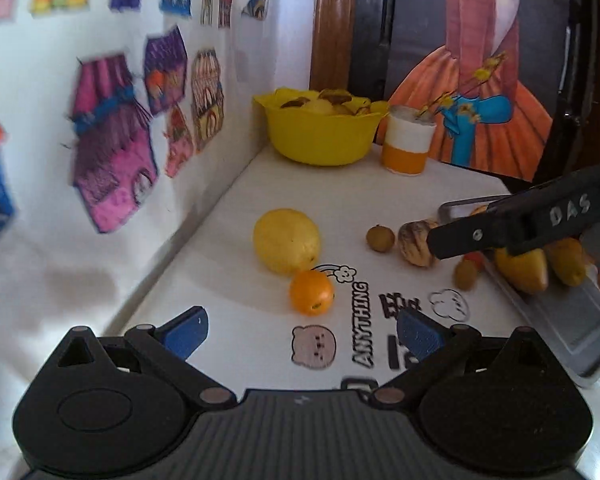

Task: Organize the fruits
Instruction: 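Grasp a small orange with the left gripper while the right gripper grasps another pepino melon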

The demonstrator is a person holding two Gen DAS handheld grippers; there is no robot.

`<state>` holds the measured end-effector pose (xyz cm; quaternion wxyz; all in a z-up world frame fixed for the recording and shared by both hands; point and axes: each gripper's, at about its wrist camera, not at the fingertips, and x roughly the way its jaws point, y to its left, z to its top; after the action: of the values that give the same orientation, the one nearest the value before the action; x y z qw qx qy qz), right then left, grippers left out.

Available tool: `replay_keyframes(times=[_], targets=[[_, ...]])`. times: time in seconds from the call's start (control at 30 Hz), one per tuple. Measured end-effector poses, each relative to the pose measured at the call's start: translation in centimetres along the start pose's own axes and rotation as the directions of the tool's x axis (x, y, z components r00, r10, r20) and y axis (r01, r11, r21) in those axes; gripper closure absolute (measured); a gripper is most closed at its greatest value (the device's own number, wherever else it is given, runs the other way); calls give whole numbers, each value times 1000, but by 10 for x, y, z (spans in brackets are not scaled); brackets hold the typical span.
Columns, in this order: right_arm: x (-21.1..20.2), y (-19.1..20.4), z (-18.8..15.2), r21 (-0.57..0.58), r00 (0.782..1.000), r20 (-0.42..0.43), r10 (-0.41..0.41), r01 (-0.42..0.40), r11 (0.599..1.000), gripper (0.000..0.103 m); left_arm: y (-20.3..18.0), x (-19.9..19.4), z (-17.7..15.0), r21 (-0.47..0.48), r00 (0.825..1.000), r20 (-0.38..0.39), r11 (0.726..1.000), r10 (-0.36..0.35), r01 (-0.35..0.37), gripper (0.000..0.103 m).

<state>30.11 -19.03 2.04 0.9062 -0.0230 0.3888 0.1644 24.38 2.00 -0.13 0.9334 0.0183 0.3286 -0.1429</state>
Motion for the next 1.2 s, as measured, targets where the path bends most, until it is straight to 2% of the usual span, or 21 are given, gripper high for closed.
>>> replay_keyframes(times=[0.13, 0.27, 0.37, 0.63, 0.8, 0.87, 1.0, 1.2], targets=[[28, -4, -3, -49, 1000, 2, -3, 3, 999, 6, 2, 27, 0, -26, 1000, -19, 1000, 7, -8, 1], [43, -3, -8, -80, 999, 16, -38, 39, 996, 11, 1, 43, 1, -29, 1000, -15, 1000, 0, 0, 3], [51, -7, -9, -67, 998, 19, -65, 67, 996, 13, -3, 49, 1, -10, 1000, -11, 1000, -8, 8, 10], [63, -12, -11, -44, 998, 2, -56, 56, 998, 25, -12, 57, 2, 25, 1000, -14, 1000, -18, 18, 27], [65, -15, -13, -27, 998, 2, -70, 70, 997, 33, -9, 59, 1, 8, 1000, -15, 1000, -12, 12, 43], [66, -17, -14, -22, 997, 1, -78, 78, 997, 41, -9, 59, 1, 6, 1000, -13, 1000, -16, 16, 48], [66, -21, -16, 2, 996, 3, -87, 87, 996, 48, -9, 58, 1, 10, 1000, -14, 1000, -18, 18, 65], [59, -21, -20, 29, 998, -1, -63, 63, 998, 48, -11, 55, 2, -11, 999, -27, 1000, -28, 28, 68]])
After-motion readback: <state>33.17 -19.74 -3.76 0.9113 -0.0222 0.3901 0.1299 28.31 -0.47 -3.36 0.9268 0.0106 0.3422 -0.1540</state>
